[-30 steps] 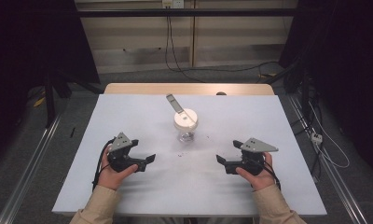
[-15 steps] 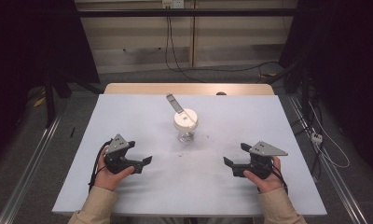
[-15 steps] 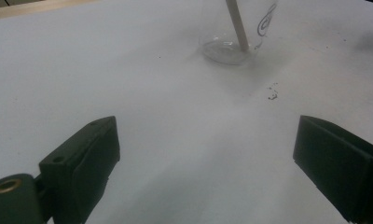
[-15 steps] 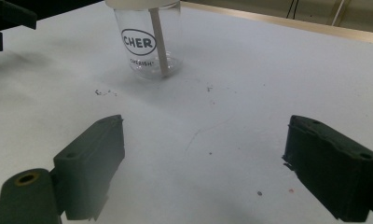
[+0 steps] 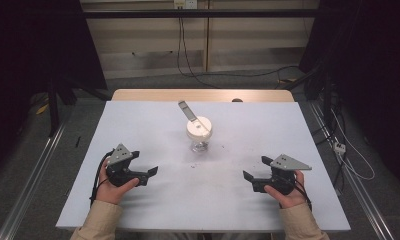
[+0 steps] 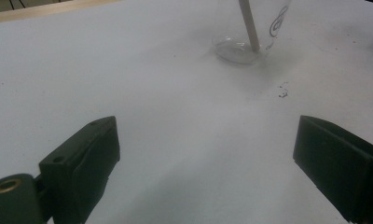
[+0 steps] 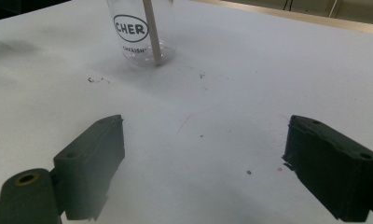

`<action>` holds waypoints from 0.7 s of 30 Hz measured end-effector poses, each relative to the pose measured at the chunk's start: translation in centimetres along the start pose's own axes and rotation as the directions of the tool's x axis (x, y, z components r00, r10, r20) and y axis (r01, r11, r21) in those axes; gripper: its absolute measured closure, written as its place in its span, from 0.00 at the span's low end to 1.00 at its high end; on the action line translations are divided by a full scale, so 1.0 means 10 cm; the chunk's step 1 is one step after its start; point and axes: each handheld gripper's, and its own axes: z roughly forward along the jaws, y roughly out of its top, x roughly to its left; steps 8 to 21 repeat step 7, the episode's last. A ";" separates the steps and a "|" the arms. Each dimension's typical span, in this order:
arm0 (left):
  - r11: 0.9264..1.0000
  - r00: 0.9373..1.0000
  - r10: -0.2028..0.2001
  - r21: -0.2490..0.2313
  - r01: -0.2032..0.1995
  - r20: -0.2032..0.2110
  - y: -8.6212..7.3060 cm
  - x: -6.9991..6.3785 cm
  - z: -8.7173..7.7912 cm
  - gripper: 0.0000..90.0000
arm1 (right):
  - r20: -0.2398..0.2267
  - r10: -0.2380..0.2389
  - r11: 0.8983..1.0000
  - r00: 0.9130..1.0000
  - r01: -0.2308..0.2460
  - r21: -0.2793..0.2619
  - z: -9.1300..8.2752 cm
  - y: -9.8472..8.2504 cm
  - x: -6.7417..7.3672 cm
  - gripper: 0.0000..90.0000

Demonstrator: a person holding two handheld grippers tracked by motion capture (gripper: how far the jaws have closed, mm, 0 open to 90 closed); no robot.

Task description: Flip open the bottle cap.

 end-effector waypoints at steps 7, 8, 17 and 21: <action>1.000 1.000 0.005 0.006 -0.005 0.009 -0.01 -0.01 0.01 0.08 | 0.006 0.002 1.000 1.000 -0.002 0.002 -0.01 -0.01 -0.02 0.13; 1.000 1.000 0.005 0.006 -0.005 0.009 -0.01 -0.01 0.01 0.08 | 0.006 0.002 1.000 1.000 -0.002 0.002 -0.01 -0.01 -0.02 0.13; 1.000 1.000 0.005 0.006 -0.005 0.009 -0.01 -0.01 0.01 0.08 | 0.006 0.002 1.000 1.000 -0.002 0.002 -0.01 -0.01 -0.02 0.13; 1.000 1.000 0.005 0.006 -0.005 0.009 -0.01 -0.01 0.01 0.08 | 0.006 0.002 1.000 1.000 -0.002 0.002 -0.01 -0.01 -0.02 0.13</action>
